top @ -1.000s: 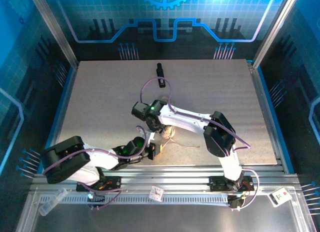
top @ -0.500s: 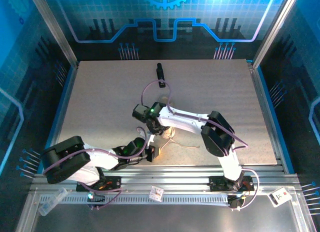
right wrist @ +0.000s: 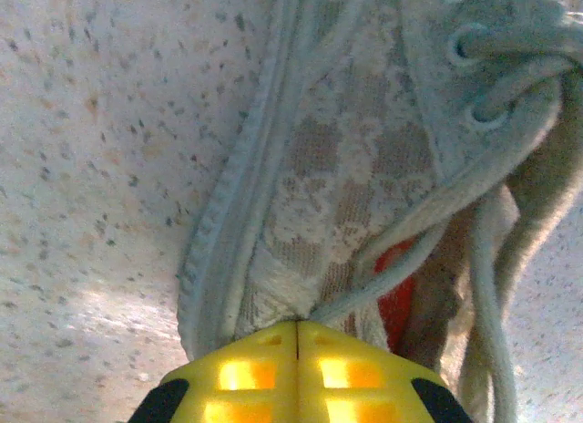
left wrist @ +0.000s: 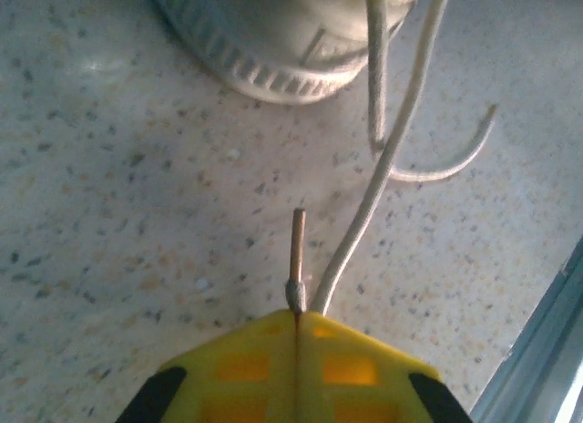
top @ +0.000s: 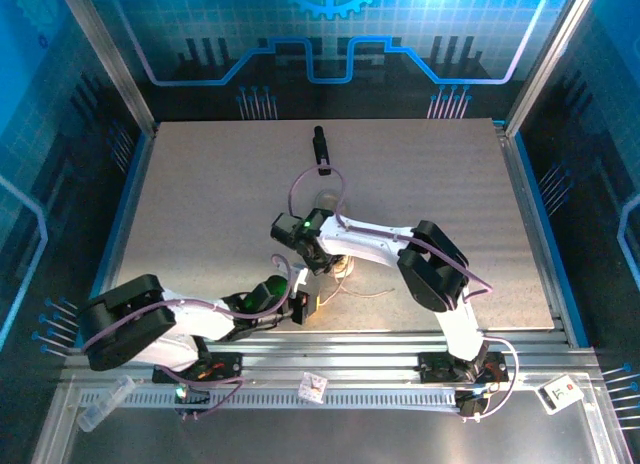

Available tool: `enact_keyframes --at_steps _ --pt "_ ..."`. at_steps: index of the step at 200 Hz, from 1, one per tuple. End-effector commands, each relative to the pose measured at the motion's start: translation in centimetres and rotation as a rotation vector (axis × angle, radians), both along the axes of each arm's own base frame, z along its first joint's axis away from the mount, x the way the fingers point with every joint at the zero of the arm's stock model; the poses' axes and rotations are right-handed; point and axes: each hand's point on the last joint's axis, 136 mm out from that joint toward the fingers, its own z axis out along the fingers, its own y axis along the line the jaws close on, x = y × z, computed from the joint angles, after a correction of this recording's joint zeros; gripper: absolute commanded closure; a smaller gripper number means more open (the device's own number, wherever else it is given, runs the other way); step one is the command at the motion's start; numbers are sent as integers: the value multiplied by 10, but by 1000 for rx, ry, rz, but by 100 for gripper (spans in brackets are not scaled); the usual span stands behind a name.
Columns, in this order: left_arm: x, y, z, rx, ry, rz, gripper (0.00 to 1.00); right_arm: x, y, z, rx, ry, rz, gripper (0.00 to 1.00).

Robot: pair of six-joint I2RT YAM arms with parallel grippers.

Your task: Tie the shoes

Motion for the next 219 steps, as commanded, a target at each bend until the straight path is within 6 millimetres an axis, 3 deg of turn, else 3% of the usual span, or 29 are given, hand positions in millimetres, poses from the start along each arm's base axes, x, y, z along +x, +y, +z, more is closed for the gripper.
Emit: enact_keyframes --at_steps 1,85,121,168,219 --pt "11 -10 29 -67 -105 -14 100 -2 -10 7 -14 -15 26 100" --pt "9 -13 59 -7 -259 -150 100 -1 1 70 333 -89 102 100" --pt "20 -11 68 46 -297 -216 100 -5 -2 72 410 -51 132 100" --pt "55 -8 82 83 -327 -292 100 -6 -2 71 466 -2 161 100" --pt "79 -28 81 93 -348 -423 100 0 -4 73 528 15 131 100"
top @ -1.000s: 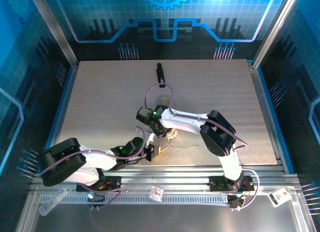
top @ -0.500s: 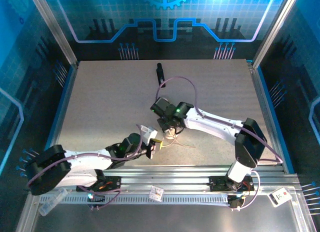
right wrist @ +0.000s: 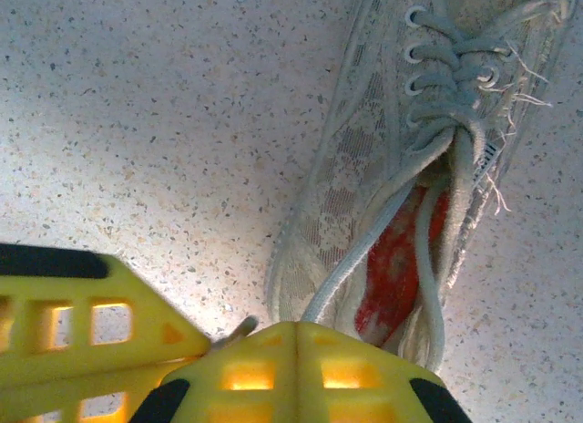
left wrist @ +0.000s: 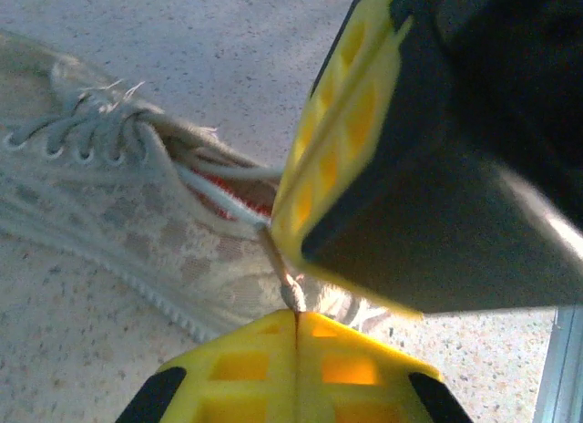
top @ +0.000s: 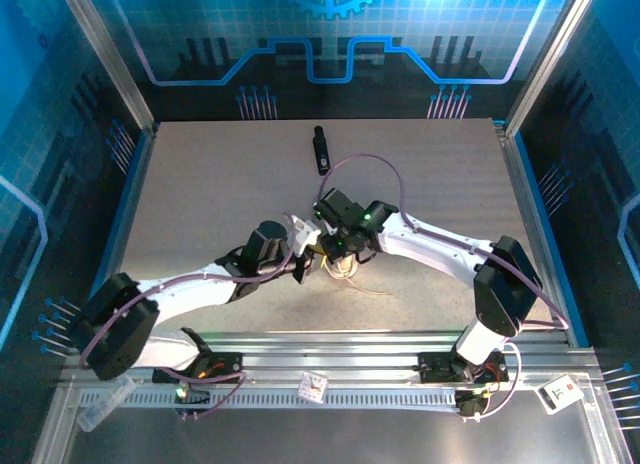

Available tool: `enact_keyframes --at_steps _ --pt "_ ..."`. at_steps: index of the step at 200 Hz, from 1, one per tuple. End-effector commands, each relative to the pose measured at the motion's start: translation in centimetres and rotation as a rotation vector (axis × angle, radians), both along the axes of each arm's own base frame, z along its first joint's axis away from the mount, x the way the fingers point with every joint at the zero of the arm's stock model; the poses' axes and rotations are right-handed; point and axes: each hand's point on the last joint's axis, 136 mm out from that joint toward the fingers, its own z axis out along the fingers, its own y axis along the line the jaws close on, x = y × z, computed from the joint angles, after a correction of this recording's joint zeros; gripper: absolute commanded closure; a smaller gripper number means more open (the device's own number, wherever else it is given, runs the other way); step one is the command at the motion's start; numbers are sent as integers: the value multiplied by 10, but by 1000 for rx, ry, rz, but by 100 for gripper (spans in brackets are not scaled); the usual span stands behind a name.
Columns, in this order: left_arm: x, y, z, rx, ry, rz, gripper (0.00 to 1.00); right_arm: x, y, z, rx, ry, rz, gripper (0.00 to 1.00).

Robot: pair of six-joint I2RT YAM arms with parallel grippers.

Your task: Tie the shoes

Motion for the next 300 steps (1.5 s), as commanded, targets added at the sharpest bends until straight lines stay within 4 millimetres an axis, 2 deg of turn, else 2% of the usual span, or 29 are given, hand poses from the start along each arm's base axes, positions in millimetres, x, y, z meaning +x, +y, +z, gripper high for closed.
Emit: enact_keyframes --at_steps 1,41,68,134,167,187,209,232,270,300 --pt "-3 -13 -4 20 -8 -137 100 4 -1 11 69 3 -4 100" --pt "4 -20 -13 1 -1 -160 100 10 -14 11 118 28 -57 100" --pt "2 -21 -18 0 -5 -177 100 10 -15 9 134 40 -59 100" --pt "11 -33 -8 -19 -109 -232 100 1 13 8 259 121 30 100" --pt "13 -33 -9 -24 -130 -228 100 3 6 17 318 120 -8 72" --pt "12 -32 -14 -21 -128 -225 100 6 -3 29 397 106 -40 64" --pt "13 -31 -14 -28 -133 -219 100 9 -17 34 461 100 -95 62" --pt "12 -32 -13 -39 -140 -220 100 8 -25 25 478 127 -136 61" --pt "12 -32 -12 -42 -143 -222 100 8 -18 7 483 192 -155 60" --pt "10 -31 -11 -43 -144 -219 100 11 -17 -6 469 217 -176 65"
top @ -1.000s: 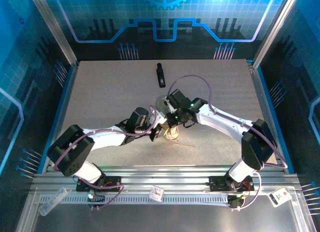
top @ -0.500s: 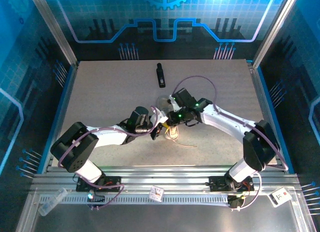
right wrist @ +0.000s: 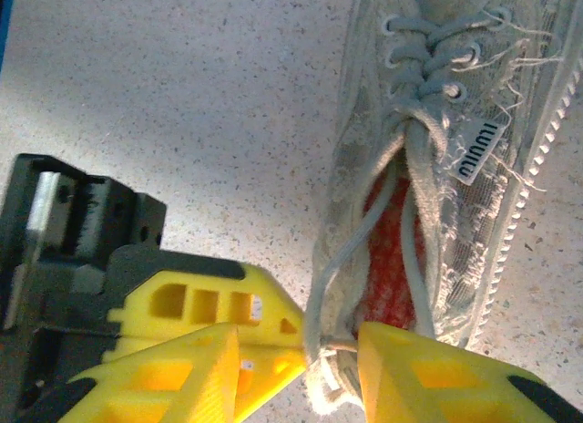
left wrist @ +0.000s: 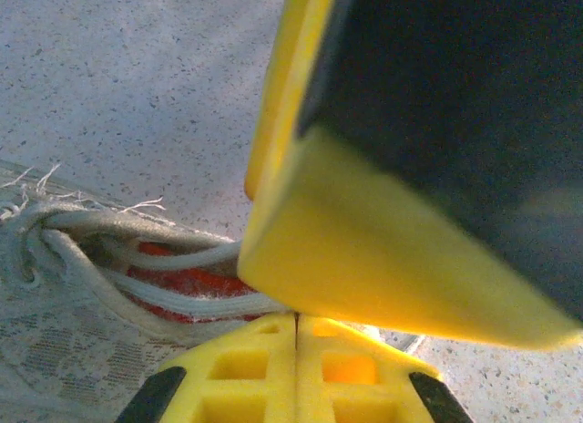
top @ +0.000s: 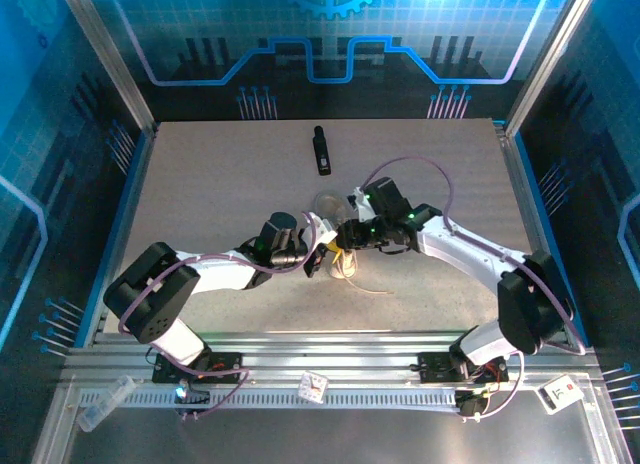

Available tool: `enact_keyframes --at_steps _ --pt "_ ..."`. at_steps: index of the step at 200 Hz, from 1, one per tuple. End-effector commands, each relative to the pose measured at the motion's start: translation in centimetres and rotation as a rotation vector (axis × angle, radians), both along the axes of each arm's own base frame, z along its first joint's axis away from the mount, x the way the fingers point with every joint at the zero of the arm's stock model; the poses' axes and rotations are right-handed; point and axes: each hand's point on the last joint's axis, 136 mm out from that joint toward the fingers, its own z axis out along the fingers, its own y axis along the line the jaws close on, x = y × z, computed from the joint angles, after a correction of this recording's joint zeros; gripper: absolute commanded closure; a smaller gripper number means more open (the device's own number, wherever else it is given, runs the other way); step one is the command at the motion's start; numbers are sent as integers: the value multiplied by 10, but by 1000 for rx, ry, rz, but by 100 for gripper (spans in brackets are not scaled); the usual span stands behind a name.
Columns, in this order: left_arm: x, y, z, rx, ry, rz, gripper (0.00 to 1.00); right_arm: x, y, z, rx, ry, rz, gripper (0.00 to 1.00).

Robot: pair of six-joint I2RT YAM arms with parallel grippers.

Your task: Tie the shoes

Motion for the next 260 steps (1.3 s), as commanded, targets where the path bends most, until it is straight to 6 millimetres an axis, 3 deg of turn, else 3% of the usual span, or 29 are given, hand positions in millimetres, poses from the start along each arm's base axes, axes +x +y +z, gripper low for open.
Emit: enact_keyframes --at_steps 1,52,100,128,182,212,241,260 --pt "-7 -1 1 -16 -13 -32 100 0 5 -11 20 42 -7 65" --pt "-7 -1 2 -18 -15 -33 100 4 4 -21 -9 64 -30 68" --pt "-7 -1 2 -16 -15 -31 100 9 -19 -7 -73 -7 -124 50" --pt "-7 0 3 -21 -16 -27 100 8 -19 -7 -58 -3 -133 49" --pt "-7 0 5 -34 -22 -21 100 4 -1 -20 -30 46 -95 60" --pt "-8 0 6 -37 -25 -20 100 6 1 -24 -31 51 -91 70" --pt "-9 1 6 -41 -24 -16 100 4 3 -24 -22 54 -89 73" --pt "-9 1 6 -41 -24 -16 100 3 5 -21 0 50 -84 83"
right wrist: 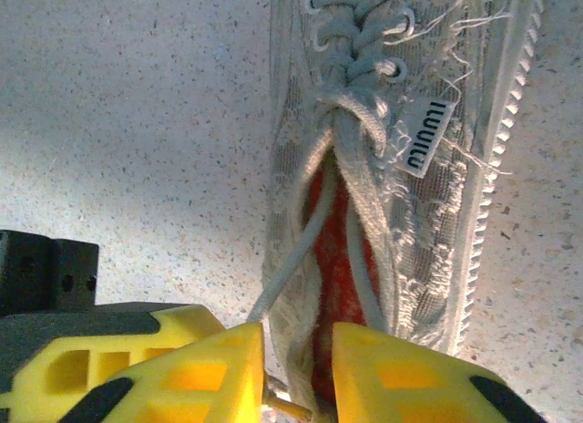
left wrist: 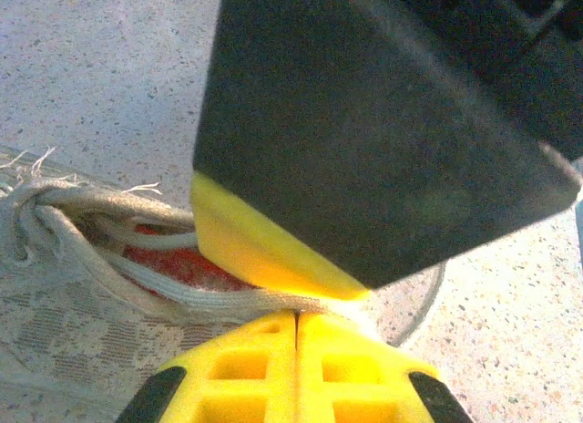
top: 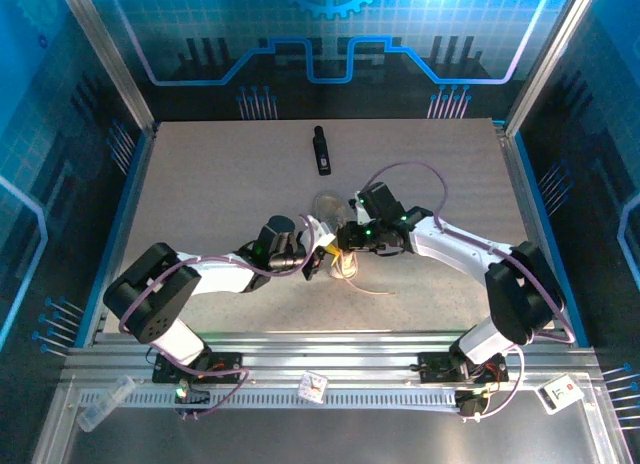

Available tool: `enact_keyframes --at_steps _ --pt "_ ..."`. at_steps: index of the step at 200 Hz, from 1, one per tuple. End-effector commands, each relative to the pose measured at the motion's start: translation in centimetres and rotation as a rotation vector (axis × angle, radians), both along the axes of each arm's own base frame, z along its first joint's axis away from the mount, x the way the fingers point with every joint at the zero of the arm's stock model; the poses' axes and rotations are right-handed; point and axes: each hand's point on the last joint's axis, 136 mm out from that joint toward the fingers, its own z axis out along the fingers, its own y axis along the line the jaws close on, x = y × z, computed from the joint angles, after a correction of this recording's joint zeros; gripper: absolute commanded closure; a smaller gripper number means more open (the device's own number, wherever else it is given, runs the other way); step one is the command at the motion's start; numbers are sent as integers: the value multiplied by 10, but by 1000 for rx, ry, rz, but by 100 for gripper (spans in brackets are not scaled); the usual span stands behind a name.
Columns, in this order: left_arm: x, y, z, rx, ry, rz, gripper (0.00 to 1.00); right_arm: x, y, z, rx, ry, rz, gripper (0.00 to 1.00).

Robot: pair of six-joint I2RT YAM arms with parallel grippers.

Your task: Tie the shoes

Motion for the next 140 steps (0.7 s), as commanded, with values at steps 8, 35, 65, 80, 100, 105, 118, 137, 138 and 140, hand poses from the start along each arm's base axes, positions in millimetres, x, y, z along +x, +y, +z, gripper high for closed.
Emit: enact_keyframes --at_steps 8,35,65,80,100,105,118,137,138,140 --pt "-4 -2 12 -34 -25 -18 100 -3 8 5 43 -8 19 90" --pt "-3 1 15 -35 -33 2 92 -1 6 24 44 -83 34 100" --pt "-2 20 25 -42 -55 82 59 6 -4 54 -5 -199 50 100" --pt "-2 32 34 -70 -56 121 57 7 -3 66 -14 -239 79 100" --pt "-2 41 49 -104 -68 141 54 7 2 73 -11 -265 123 100" --pt "-3 40 53 -109 -71 134 53 7 5 74 -8 -270 134 100" --pt "-3 36 61 -117 -72 110 53 6 9 76 4 -276 156 100" --pt "2 25 70 -141 -71 73 52 7 16 79 21 -286 178 100" --pt "2 25 71 -143 -73 71 52 7 16 79 21 -286 179 100" --pt "2 24 72 -147 -73 68 52 7 16 79 23 -287 179 100"
